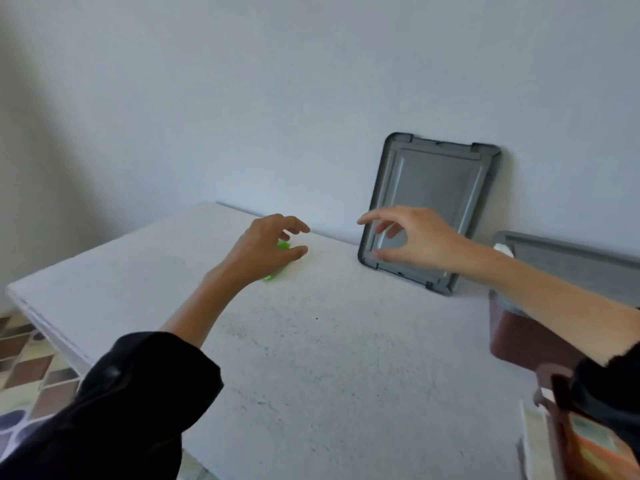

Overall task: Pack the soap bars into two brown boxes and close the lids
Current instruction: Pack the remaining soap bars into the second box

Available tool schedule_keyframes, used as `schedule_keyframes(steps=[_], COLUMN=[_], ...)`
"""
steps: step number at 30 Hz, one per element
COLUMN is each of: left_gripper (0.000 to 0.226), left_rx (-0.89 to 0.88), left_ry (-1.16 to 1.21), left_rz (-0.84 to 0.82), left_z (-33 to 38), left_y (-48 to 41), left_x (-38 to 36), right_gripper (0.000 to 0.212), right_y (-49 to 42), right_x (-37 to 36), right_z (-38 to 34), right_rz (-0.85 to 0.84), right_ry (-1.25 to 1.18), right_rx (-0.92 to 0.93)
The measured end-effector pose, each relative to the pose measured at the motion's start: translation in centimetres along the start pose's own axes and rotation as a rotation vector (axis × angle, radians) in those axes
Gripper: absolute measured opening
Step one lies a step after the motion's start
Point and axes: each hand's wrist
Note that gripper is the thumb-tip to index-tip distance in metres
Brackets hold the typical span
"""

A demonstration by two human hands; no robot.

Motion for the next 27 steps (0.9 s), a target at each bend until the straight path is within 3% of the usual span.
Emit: schedule_keyframes(steps=[9,15,18,23,27], left_gripper=[0.034,0.077,0.092,0.079,0.072], left_rx=[0.284,0.447,0.494,0.506,0.458], left_ry=[-0.012,-0.027,-0.182,-0.269,-0.232], left_rz=[-0.087,-0.257,-0.302,-0.207,-0.224], left_z=[-12.4,-16.4,-16.5,-17.0,-18.1], left_y=[-5.4,-7.1,-7.3,-7.5,-7.7], left_x=[0.3,-6.1,-8.9,-11.0,-10.5], right_gripper=[0.048,0.051,0.052,0.06,0.067], right_y=[-14.9,-21.0,-23.3,-26.0,-26.3], right_x=[-9.2,-15.9,-18.5,-22.0,-23.4], right_z=[1.1,3.6,4.6,5.4,5.5], right_rz=[-0.064,-0.125,-0.133,-0.13,-0.16], right_ry=[-0.097,-0.15,-0.133,-0.053,-0.052], right_rx=[-0.048,-0.124,-0.138,-0.174,-0.219])
Point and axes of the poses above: each hand's wrist, its own y-axis away from the middle knuckle, its own x-axis out of the back of the hand, z = x × y, and after that the axes turned 7 degrees about -y, right-handed
